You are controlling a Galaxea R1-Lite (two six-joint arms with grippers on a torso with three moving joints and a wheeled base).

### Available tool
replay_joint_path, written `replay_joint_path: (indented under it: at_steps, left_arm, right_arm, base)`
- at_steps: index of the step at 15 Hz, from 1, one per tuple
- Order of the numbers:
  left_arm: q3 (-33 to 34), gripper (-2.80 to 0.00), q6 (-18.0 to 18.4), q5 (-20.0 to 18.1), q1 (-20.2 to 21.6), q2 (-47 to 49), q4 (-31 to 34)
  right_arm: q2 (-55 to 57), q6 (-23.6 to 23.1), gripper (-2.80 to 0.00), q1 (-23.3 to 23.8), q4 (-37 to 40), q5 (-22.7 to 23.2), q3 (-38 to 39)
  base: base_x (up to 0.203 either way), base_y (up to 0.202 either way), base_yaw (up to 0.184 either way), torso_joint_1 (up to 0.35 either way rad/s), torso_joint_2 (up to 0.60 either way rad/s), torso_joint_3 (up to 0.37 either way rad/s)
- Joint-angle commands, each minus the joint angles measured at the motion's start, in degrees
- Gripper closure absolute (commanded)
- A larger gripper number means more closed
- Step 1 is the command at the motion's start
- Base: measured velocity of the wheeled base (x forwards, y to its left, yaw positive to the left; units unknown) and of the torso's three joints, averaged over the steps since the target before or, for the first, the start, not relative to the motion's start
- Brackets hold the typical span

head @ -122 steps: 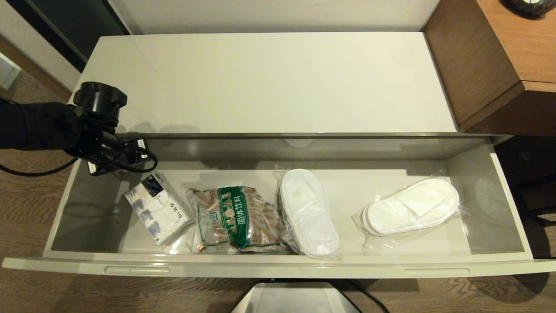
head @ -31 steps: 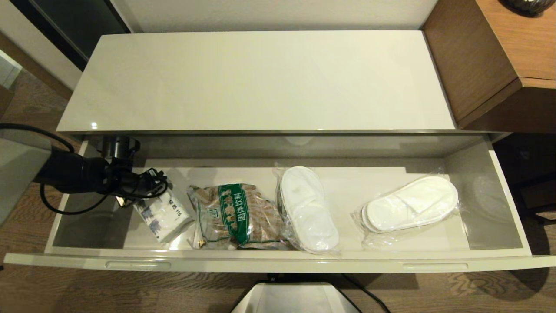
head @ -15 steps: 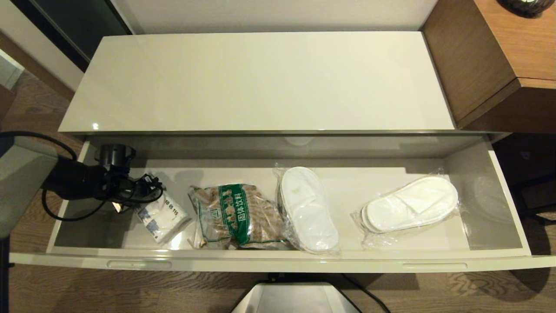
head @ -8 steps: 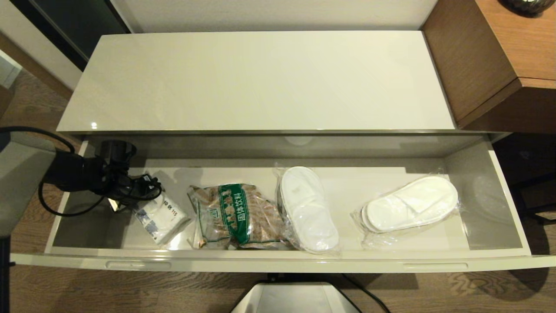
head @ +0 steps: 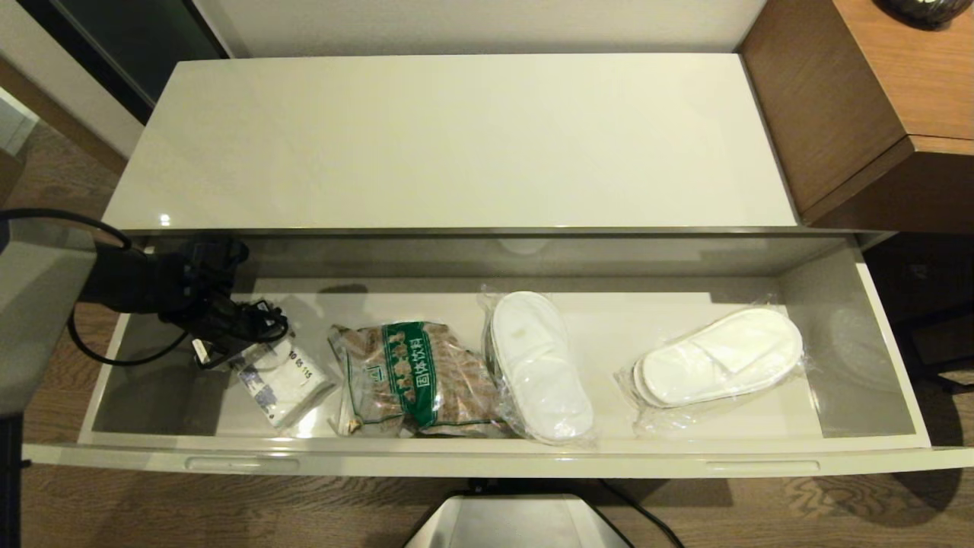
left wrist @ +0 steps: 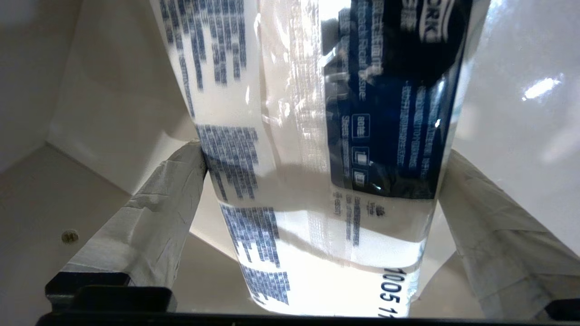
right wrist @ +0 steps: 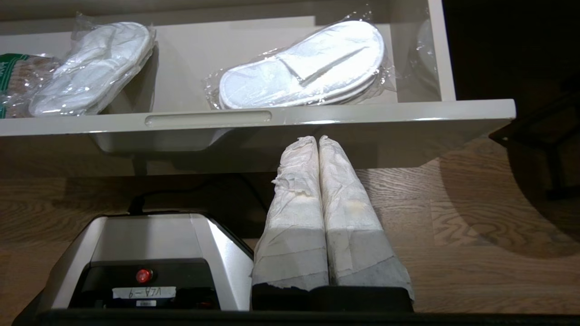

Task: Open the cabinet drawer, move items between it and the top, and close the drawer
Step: Take out the tissue from the drawer

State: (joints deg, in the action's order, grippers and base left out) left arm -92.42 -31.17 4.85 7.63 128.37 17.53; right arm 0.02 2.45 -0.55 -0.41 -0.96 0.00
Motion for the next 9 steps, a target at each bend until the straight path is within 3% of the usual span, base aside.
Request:
replay_joint_path:
  at_steps: [1, 9]
  left_arm:
    - [2.1, -2.80, -0.6, 1.5, -1.2, -1.0, 0.1]
    - [-1.0, -2.80, -0.1, 2.6, -1.2, 3.4, 0.9]
  right_arm:
    - [-1.4, 0.0, 0.00, 0.0, 0.0, 0.0, 0.1]
    - [-1.4, 0.0, 0.00, 0.0, 0.0, 0.0, 0.0]
  base:
    - [0.000, 0.000, 0.000, 0.000, 0.00, 0.000]
    - [0.000, 0.000, 0.000, 0.000, 0.00, 0.000]
